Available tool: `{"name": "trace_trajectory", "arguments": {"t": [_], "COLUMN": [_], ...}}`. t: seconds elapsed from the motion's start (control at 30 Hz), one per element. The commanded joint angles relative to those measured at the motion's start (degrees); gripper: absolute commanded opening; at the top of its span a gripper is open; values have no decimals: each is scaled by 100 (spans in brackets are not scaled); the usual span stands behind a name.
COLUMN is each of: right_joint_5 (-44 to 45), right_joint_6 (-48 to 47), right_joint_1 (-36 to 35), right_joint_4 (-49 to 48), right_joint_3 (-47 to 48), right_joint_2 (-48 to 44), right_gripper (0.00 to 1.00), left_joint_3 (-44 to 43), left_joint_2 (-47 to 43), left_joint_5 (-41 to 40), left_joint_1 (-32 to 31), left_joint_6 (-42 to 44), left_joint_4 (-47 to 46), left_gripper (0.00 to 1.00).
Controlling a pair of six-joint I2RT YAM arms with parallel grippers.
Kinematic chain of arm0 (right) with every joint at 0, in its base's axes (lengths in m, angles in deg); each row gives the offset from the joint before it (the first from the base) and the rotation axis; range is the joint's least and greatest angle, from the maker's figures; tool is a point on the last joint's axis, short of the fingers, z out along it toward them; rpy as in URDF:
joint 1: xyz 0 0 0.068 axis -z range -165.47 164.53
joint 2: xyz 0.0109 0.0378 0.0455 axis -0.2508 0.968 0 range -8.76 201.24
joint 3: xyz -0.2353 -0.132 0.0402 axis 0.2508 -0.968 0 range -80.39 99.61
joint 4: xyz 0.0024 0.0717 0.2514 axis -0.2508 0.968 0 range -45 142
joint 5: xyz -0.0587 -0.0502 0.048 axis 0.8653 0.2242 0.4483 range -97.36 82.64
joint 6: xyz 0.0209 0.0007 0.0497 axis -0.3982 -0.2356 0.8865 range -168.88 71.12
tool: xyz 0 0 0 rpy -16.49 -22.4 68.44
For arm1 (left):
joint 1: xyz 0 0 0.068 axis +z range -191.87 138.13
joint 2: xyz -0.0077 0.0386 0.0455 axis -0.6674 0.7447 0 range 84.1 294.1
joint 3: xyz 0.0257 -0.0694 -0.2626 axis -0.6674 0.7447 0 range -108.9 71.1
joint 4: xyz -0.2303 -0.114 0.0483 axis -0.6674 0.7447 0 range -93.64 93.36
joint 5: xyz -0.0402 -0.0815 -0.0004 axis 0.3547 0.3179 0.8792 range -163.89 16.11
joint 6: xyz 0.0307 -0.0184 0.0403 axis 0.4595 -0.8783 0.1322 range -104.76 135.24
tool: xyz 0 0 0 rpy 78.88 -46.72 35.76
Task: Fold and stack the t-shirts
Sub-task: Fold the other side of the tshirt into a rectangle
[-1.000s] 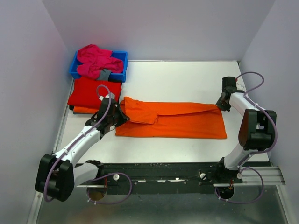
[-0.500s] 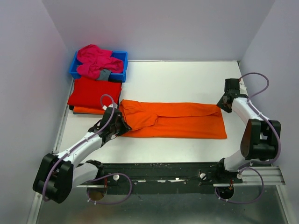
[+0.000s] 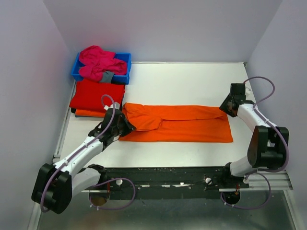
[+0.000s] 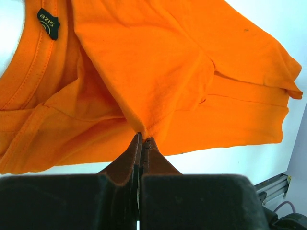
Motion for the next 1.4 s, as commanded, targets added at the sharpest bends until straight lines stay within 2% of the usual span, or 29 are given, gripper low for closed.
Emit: {"name": "trace_trajectory", "arguments": {"t": [0.0, 0.1, 0.2, 0.27, 0.3, 0.57, 0.77, 0.93, 0.97, 1.0, 1.03, 1.37], "right_joint_5": [16, 69, 148, 131, 113, 79, 78, 166, 175, 183, 175, -220], "right_joint_6": [400, 567, 690, 778, 831, 989, 981, 866, 831, 831, 814, 1261], "right_joint_1": [-30, -30, -30, -30, -21, -12, -3, 14, 6, 14, 14, 14], "right_joint_4": [-98, 33, 183, 253, 297, 552, 552, 763, 807, 851, 851, 693], "right_joint_3": [-76, -59, 21, -23, -40, -111, -103, 275, 345, 398, 416, -216], "right_joint_2": [368, 570, 650, 607, 589, 747, 791, 765, 765, 738, 703, 273], "right_gripper": [47, 44, 36, 13, 6, 6, 10, 20, 28, 44, 53, 54], "left_joint_3": [-207, -418, -585, -717, -804, -1341, -1491, -1473, -1482, -1491, -1517, -1552], "left_joint_2": [-141, -167, -237, -273, -273, -97, -150, -395, -422, -422, -396, -211], "left_joint_5": [-53, -62, -62, -132, -184, -264, -273, -256, -247, -203, -150, 175], "left_joint_1": [-47, -47, -47, -47, -47, -21, 76, 295, 348, 410, 428, 481], "left_joint_6": [17, 78, 113, 149, 192, 386, 509, 536, 536, 553, 579, 553], "left_joint_4": [228, 403, 535, 641, 711, 1054, 1212, 1292, 1292, 1300, 1309, 1186], "left_gripper": [0, 0, 0, 0, 0, 0, 0, 0, 0, 0, 0, 0]}}
